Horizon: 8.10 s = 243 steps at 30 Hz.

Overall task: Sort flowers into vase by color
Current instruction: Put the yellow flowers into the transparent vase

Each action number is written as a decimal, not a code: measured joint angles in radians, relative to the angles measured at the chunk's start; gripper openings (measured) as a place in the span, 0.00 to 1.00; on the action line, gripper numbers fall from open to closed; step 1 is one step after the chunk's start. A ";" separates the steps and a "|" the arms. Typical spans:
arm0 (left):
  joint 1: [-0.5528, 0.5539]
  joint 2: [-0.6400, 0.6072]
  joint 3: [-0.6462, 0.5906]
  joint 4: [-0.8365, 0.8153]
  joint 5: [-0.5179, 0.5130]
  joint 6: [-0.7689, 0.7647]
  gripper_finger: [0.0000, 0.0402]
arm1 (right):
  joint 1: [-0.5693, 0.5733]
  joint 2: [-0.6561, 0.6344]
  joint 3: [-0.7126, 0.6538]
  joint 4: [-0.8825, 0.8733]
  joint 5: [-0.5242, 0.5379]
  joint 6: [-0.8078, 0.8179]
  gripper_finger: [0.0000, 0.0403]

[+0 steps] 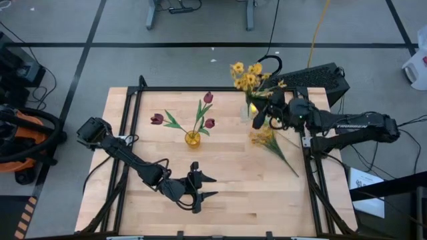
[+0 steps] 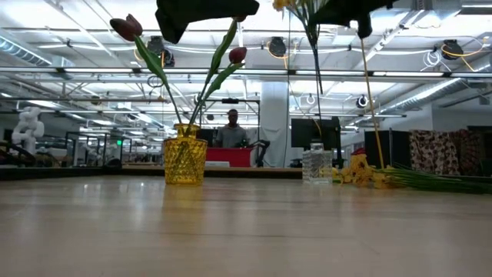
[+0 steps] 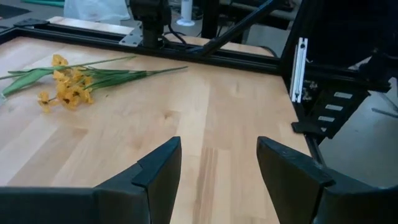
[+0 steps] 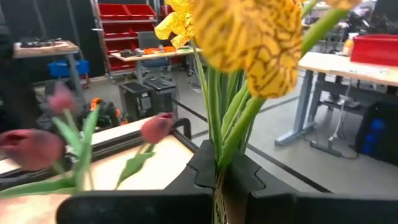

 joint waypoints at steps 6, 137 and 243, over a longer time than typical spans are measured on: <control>0.002 0.003 0.000 -0.005 -0.002 -0.004 0.53 | -0.110 0.021 -0.049 0.036 -0.044 0.012 0.00; -0.006 0.002 -0.001 -0.032 -0.005 -0.029 0.53 | -0.064 0.011 -0.112 -0.690 -0.236 0.494 0.54; 0.001 0.002 -0.001 -0.029 0.000 -0.022 0.53 | 0.536 -0.022 -0.256 -0.248 -0.289 0.480 0.02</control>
